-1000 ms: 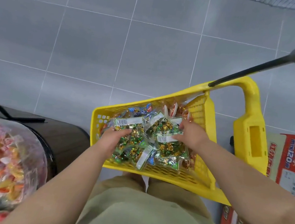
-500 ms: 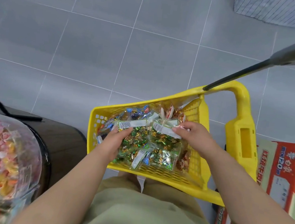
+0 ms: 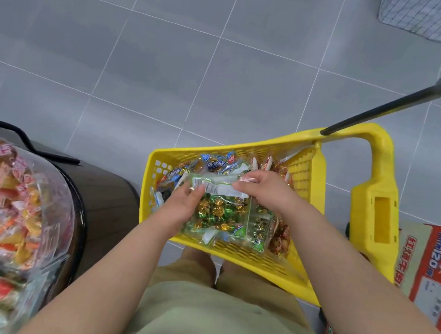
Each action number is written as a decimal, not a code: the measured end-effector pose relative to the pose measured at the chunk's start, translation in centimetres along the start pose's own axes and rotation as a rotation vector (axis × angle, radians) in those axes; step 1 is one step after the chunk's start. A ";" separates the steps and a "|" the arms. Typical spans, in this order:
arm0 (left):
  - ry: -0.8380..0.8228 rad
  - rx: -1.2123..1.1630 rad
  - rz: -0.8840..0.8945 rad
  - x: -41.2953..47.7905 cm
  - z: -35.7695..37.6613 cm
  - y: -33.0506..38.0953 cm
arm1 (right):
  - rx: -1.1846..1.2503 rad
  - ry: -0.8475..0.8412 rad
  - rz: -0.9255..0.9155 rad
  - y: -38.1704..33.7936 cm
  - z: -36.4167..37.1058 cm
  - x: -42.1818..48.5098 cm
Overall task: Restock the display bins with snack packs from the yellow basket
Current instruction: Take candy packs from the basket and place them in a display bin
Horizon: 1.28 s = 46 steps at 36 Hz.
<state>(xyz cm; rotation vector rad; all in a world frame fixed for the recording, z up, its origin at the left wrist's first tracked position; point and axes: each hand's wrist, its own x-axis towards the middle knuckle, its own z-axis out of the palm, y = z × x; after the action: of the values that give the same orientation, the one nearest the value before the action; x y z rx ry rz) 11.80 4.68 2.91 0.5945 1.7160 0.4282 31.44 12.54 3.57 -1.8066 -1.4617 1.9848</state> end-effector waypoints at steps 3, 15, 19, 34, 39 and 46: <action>-0.012 -0.197 -0.067 -0.3 0.2 0.1 | 0.023 -0.058 -0.027 -0.1 1.1 0.1; 0.210 -0.470 -0.292 -0.7 -0.9 -3.7 | -0.507 0.158 0.089 4.8 -0.1 4.2; 0.263 -0.580 -0.290 -1.4 -1.8 -4.8 | -0.396 0.123 0.096 5.1 0.0 4.6; 0.310 -0.923 -0.246 -6.5 -10.1 -7.0 | 0.178 0.290 -0.368 -3.1 6.6 -4.0; 0.354 -0.988 -0.154 -11.3 -14.2 -9.6 | 0.173 -0.039 -0.590 -8.1 15.0 -7.7; 0.574 -1.189 -0.139 -20.5 -20.2 -17.4 | -0.192 -0.388 -0.747 -9.8 27.8 -11.4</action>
<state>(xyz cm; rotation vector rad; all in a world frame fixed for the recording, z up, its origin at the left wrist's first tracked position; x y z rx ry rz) -7.38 -20.87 13.46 -0.5590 1.6384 1.4571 7.41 -5.14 14.13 -0.7141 -2.0820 1.8620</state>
